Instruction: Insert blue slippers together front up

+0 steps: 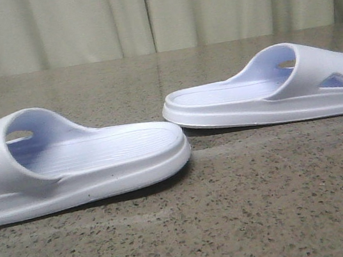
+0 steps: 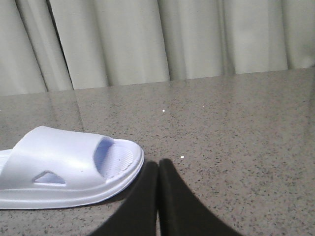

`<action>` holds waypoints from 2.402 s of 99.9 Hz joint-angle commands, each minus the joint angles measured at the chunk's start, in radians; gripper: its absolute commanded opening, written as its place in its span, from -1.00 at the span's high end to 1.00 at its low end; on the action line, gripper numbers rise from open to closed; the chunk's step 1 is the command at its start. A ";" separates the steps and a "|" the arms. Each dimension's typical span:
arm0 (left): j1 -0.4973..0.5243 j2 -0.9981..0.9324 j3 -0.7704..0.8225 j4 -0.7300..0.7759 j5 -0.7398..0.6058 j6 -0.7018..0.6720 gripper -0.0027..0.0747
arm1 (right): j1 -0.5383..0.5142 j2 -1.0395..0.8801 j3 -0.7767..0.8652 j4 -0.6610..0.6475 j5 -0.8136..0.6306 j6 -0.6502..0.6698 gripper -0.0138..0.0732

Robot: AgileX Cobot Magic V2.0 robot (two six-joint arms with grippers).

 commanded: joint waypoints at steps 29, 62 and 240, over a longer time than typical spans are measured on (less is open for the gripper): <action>0.001 -0.029 0.009 -0.010 -0.078 -0.010 0.89 | -0.001 -0.021 0.021 -0.014 -0.080 0.000 0.93; 0.001 -0.029 0.009 -0.010 -0.078 -0.010 0.89 | -0.001 -0.021 0.021 -0.014 -0.080 0.000 0.93; 0.001 0.184 -0.360 -0.681 0.253 -0.042 0.89 | -0.001 0.304 -0.532 0.118 0.323 0.000 0.93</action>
